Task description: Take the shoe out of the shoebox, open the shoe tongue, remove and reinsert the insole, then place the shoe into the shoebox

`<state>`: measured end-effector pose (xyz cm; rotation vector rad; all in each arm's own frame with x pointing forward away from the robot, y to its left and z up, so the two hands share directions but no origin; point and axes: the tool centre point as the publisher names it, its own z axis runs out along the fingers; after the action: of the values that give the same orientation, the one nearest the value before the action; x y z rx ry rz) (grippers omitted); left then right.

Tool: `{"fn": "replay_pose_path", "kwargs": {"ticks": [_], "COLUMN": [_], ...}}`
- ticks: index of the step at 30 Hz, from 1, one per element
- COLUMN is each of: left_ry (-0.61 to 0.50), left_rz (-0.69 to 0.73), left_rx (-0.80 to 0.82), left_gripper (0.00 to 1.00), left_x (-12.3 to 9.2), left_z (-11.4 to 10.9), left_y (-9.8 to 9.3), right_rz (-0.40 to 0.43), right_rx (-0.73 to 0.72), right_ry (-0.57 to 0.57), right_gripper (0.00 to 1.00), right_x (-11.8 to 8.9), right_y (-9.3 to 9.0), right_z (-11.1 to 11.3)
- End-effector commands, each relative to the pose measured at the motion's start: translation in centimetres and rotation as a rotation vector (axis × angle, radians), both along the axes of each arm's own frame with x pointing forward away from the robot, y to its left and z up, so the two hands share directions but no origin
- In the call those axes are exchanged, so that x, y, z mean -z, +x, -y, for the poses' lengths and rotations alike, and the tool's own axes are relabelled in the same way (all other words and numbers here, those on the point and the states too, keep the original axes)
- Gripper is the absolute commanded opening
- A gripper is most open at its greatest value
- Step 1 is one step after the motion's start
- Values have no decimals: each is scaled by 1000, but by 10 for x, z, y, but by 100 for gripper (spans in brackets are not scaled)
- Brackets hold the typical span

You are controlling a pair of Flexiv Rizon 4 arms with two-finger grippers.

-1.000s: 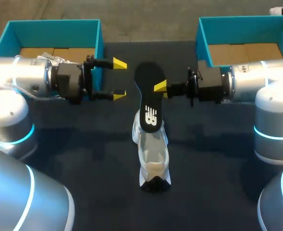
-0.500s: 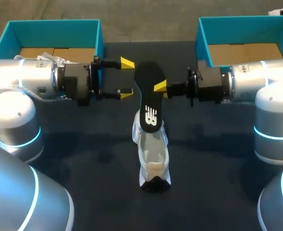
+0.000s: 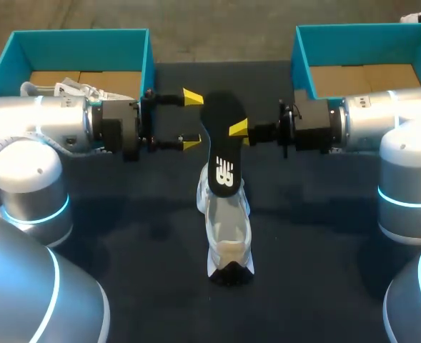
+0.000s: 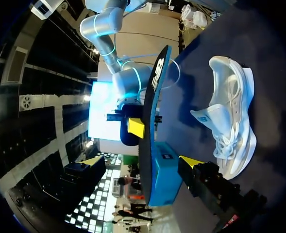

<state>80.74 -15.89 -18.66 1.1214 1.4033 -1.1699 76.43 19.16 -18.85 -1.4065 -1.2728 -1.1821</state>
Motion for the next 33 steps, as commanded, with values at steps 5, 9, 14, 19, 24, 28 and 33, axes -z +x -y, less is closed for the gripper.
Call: {"fn": "replay_pose_path", "kwargs": {"ticks": [5,9,14,19,24,28,33], "left_ry": [-9,-1,-5,-6,-4,-2,-1], "left_rz": [-2,2,-4,-3,1,0,-1], "left_rx": [12,17,19,28,41,48,49], "left_gripper": [60,52,45,42,38,35,32], "left_x": [7,10,10,10,10,11,13], "left_z": [21,27,32,38,41,41,41], "left_y": [0,-1,1,3,3,2,2], "right_rz": [-2,-2,-2,-2,-2,-2,-2], "right_rx": [1,1,1,1,1,1,1], "right_ry": [-6,-6,-6,-6,-6,-6,-6], "right_gripper": [0,0,0,0,0,0,0], "right_x": [-1,-1,-1,-1,-1,-1,-1], "right_y": [-1,-1,-1,-1,-1,-1,-1], "right_z": [-1,-1,-1,-1,-1,-1,-1]}}
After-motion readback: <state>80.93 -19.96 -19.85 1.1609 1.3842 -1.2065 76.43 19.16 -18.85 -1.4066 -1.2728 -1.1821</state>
